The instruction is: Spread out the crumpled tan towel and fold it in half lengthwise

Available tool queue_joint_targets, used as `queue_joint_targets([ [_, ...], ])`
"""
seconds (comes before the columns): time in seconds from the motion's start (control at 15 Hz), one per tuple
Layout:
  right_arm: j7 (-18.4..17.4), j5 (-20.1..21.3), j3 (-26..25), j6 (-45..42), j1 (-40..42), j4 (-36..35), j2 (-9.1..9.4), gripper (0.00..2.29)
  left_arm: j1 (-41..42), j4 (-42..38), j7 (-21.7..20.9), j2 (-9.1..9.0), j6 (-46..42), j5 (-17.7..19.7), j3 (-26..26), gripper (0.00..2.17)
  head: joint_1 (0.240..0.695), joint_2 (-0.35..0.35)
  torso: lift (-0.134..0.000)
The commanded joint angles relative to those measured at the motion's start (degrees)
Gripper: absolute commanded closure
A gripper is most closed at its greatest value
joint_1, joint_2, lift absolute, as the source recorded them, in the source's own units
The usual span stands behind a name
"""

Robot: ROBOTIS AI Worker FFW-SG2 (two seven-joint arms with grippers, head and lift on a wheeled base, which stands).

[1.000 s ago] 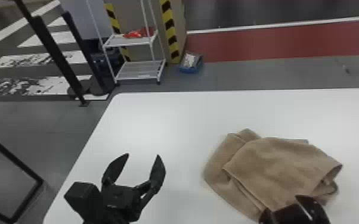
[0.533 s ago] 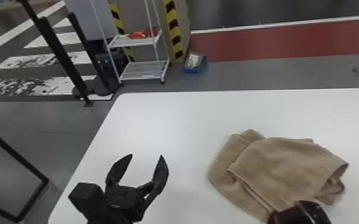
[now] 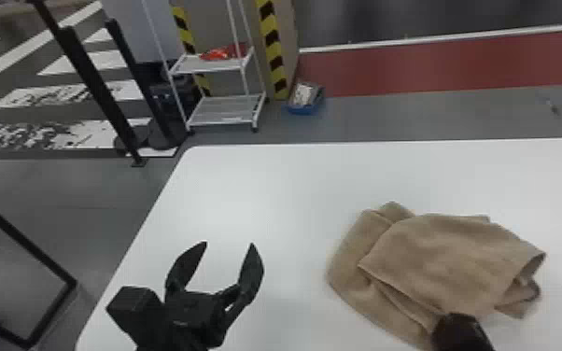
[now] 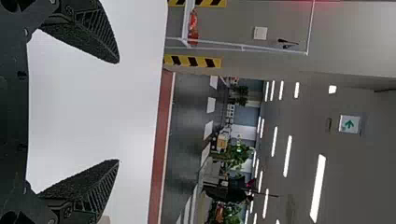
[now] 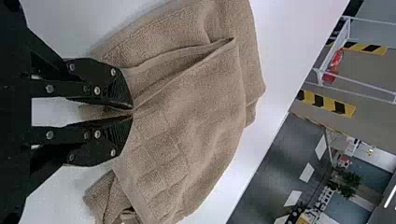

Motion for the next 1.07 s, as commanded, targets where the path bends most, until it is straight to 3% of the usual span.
queue_joint_targets([
  [0.0, 0.0, 0.0, -0.1, 0.0, 0.0, 0.0, 0.05, 1.39, 0.0, 0.0, 0.0, 0.09, 0.0, 0.0, 0.0, 0.13, 0.695, 0.268, -0.125],
  [0.2, -1.2, -0.3, -0.3, -1.7, 0.1, -0.8, 0.05, 1.54, 0.0, 0.0, 0.0, 0.17, 0.0, 0.0, 0.0, 0.13, 0.695, 0.264, -0.125],
  [0.6, -2.2, -4.4, -5.7, -9.1, 5.0, -11.1, 0.05, 1.54, -0.3, -0.3, -2.6, 0.61, 0.0, 0.2, -0.5, 0.14, 0.695, 0.237, -0.125],
  [0.8, -2.3, -5.7, -9.3, -9.5, 7.3, -14.0, 0.05, 1.54, -1.1, -0.2, -8.7, 0.7, 0.9, 0.0, -0.8, 0.15, 0.695, 0.162, -0.125],
  [1.0, -2.3, -6.9, -13.2, -8.8, 9.5, -14.5, 0.05, 1.54, -4.2, 1.8, -15.7, 0.7, 7.7, -2.1, -1.5, 0.17, 0.695, 0.089, -0.125],
])
